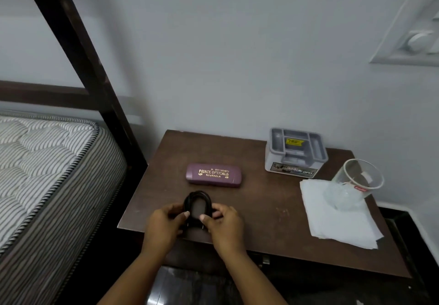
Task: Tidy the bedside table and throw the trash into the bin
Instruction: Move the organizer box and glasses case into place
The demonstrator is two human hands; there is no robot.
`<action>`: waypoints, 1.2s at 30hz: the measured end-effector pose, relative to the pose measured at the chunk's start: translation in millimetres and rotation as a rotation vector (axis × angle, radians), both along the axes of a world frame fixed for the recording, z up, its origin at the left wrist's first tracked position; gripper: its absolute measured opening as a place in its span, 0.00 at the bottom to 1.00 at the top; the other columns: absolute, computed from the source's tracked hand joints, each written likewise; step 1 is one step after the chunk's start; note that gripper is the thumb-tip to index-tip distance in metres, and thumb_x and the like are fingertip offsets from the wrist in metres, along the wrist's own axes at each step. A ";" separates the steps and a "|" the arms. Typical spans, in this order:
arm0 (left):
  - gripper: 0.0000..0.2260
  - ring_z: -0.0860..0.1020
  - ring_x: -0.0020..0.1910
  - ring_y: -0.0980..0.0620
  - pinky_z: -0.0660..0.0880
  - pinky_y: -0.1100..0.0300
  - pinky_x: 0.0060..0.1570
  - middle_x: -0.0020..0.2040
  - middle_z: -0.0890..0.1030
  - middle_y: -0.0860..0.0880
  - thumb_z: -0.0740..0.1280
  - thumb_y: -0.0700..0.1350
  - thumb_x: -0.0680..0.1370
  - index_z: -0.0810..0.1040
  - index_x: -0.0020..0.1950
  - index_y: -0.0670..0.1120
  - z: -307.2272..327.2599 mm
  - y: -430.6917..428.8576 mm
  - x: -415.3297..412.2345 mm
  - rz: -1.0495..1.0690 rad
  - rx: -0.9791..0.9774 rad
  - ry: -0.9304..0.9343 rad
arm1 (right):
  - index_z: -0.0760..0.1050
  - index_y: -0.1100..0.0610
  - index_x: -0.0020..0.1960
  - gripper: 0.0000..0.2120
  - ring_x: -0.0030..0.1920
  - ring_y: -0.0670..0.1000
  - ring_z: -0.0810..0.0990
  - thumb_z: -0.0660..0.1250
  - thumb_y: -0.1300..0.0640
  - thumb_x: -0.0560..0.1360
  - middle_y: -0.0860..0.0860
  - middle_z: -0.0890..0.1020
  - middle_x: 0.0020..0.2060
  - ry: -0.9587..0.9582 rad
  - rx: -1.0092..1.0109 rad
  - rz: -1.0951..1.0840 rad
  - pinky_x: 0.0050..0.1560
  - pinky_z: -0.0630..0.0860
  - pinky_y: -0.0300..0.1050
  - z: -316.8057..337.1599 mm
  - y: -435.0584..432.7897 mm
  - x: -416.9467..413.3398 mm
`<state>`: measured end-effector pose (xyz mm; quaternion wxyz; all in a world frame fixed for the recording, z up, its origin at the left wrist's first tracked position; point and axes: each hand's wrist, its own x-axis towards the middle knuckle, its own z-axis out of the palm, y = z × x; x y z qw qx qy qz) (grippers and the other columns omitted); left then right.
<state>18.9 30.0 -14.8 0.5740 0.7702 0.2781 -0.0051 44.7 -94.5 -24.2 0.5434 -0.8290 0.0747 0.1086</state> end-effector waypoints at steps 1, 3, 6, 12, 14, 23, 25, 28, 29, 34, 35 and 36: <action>0.07 0.79 0.38 0.54 0.76 0.66 0.31 0.41 0.82 0.45 0.68 0.38 0.75 0.79 0.52 0.45 -2.6 0.9 0.3 -0.003 0.015 -0.006 | 0.78 0.57 0.56 0.19 0.43 0.53 0.79 0.75 0.56 0.66 0.51 0.76 0.42 -0.012 -0.014 0.003 0.49 0.78 0.49 -2.9 0.9 1.7; 0.07 0.79 0.38 0.54 0.75 0.70 0.28 0.40 0.82 0.46 0.68 0.39 0.75 0.78 0.52 0.47 -6.0 2.3 1.8 0.007 0.021 -0.016 | 0.78 0.56 0.55 0.19 0.42 0.53 0.79 0.75 0.54 0.65 0.49 0.76 0.40 -0.022 -0.011 -0.008 0.47 0.79 0.52 -7.9 3.3 4.3; 0.07 0.80 0.39 0.50 0.78 0.64 0.32 0.41 0.82 0.43 0.68 0.40 0.75 0.79 0.53 0.45 -6.9 3.6 4.4 0.031 0.009 -0.005 | 0.77 0.53 0.53 0.19 0.41 0.55 0.79 0.75 0.51 0.63 0.46 0.74 0.37 -0.013 0.020 -0.028 0.44 0.80 0.56 -13.1 4.9 6.1; 0.06 0.79 0.45 0.46 0.75 0.56 0.47 0.49 0.81 0.44 0.67 0.43 0.75 0.78 0.51 0.49 8.8 -9.2 -8.5 0.155 0.177 -0.096 | 0.75 0.48 0.52 0.19 0.44 0.53 0.80 0.69 0.42 0.64 0.47 0.78 0.39 0.046 0.176 -0.095 0.49 0.79 0.58 -0.6 -23.0 -1.4; 0.07 0.75 0.41 0.56 0.71 0.71 0.41 0.48 0.79 0.47 0.67 0.41 0.75 0.78 0.51 0.51 21.6 -26.3 -13.4 0.153 0.226 -0.200 | 0.75 0.46 0.49 0.10 0.41 0.50 0.81 0.71 0.49 0.70 0.49 0.80 0.39 0.020 0.217 -0.162 0.48 0.80 0.57 4.6 -46.1 -6.9; 0.16 0.72 0.56 0.67 0.66 0.79 0.53 0.66 0.73 0.53 0.61 0.45 0.79 0.71 0.68 0.48 52.8 -132.7 69.9 -0.166 -0.085 -0.323 | 0.51 0.52 0.75 0.32 0.70 0.46 0.61 0.63 0.55 0.77 0.49 0.55 0.75 -0.210 0.056 -0.403 0.67 0.62 0.41 40.3 -130.1 44.3; 0.20 0.68 0.65 0.60 0.62 0.68 0.63 0.71 0.68 0.51 0.58 0.50 0.80 0.66 0.72 0.47 55.0 -150.2 100.1 -0.211 -0.091 -0.265 | 0.41 0.54 0.76 0.37 0.74 0.47 0.51 0.62 0.51 0.77 0.48 0.44 0.76 -0.215 0.003 -0.388 0.71 0.56 0.44 43.8 -133.9 66.6; 0.22 0.67 0.69 0.52 0.62 0.56 0.69 0.72 0.67 0.49 0.55 0.53 0.81 0.65 0.72 0.46 48.7 -165.6 132.6 -0.251 -0.084 -0.197 | 0.36 0.56 0.75 0.42 0.76 0.52 0.45 0.62 0.47 0.76 0.50 0.40 0.76 -0.142 0.002 -0.408 0.73 0.50 0.46 42.6 -135.9 91.3; 0.20 0.70 0.66 0.53 0.65 0.56 0.66 0.70 0.70 0.49 0.55 0.52 0.81 0.67 0.70 0.46 45.8 -168.1 138.7 -0.269 -0.093 -0.203 | 0.36 0.56 0.75 0.42 0.76 0.53 0.46 0.62 0.47 0.76 0.51 0.41 0.76 -0.123 0.028 -0.426 0.73 0.50 0.46 41.7 -136.4 96.3; 0.15 0.77 0.57 0.50 0.73 0.50 0.60 0.59 0.80 0.47 0.54 0.50 0.81 0.75 0.62 0.47 34.9 -167.7 156.0 -0.315 -0.114 -0.260 | 0.44 0.55 0.76 0.37 0.74 0.53 0.56 0.62 0.50 0.77 0.54 0.52 0.75 -0.134 0.152 -0.495 0.69 0.56 0.43 35.1 -138.1 111.0; 0.15 0.78 0.57 0.48 0.73 0.48 0.60 0.58 0.80 0.46 0.55 0.50 0.81 0.75 0.61 0.46 31.6 -162.7 160.6 -0.296 -0.094 -0.254 | 0.47 0.55 0.76 0.35 0.73 0.53 0.58 0.63 0.51 0.77 0.54 0.54 0.75 -0.155 0.159 -0.489 0.69 0.57 0.42 32.1 -136.6 113.3; 0.16 0.78 0.57 0.46 0.73 0.47 0.60 0.57 0.80 0.44 0.55 0.52 0.80 0.76 0.60 0.44 31.5 -156.6 163.9 -0.274 -0.069 -0.245 | 0.49 0.56 0.75 0.34 0.73 0.53 0.60 0.63 0.50 0.76 0.55 0.56 0.74 -0.168 0.168 -0.471 0.69 0.58 0.43 29.4 -133.3 115.7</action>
